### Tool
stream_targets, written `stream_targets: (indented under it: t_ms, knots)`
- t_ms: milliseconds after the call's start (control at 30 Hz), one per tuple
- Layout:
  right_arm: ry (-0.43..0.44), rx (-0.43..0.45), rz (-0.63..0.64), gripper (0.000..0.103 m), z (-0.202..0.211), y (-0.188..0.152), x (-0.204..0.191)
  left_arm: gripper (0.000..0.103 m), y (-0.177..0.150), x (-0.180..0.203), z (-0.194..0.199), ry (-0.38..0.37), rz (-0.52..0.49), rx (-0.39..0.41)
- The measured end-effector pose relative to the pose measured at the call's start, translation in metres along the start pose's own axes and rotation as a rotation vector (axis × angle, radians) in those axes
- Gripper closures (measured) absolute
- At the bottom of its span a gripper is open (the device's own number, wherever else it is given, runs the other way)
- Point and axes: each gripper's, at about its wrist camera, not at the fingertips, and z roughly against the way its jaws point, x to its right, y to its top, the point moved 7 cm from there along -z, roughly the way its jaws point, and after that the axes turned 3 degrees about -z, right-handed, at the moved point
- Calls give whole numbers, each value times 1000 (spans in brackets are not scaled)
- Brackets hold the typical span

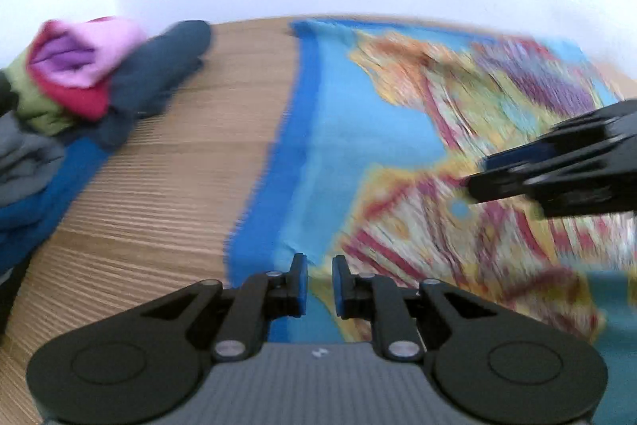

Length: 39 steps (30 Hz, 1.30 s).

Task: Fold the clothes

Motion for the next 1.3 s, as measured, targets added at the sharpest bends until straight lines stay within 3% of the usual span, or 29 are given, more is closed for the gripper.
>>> stream_targets:
  t_ms: [100,333,467,533,600,667,767,867,967,1000,1033,1067,1167,1300]
  knots:
    - [-139,3,-108,72,41,-40,25,85,-17,2,8,103,-99,4]
    - [-441,94,-419,66,164,-139,94,85,-53,-39,20,297,-244,-66]
    - [-695,201,-611,52,250,-205,134,84,-50,-39,31,237,-222,-80]
    - [-779,256,-711,37,287,-238,148,82,-43,-33,43,213,-189,-62]
    - [-827,312,-806,27,319,-273,158,74,-32,-16,58,188,-185,-15]
    - [-824,356,-882,25,338,-301,170,70,-17,14,75,142,-210,43]
    - [-753,371,-904,26,338,-324,194,61,4,75,88,54,-245,100]
    - [-661,363,-843,26,322,-321,218,61,17,138,87,-34,-220,90]
    - [-589,349,-761,27,298,-309,236,61,19,180,77,-64,-171,47]
    - [-582,334,-722,39,291,-303,240,61,17,187,73,-59,-161,32]
    - [-573,319,-688,75,285,-297,242,61,13,189,70,-46,-149,14]
    - [-555,306,-688,96,282,-291,245,61,8,188,67,-31,-136,-4]
    - [-533,343,-747,97,287,-266,252,61,-8,172,58,0,-79,-58]
    - [-438,445,-597,97,297,-183,221,61,-20,130,48,1,7,-94]
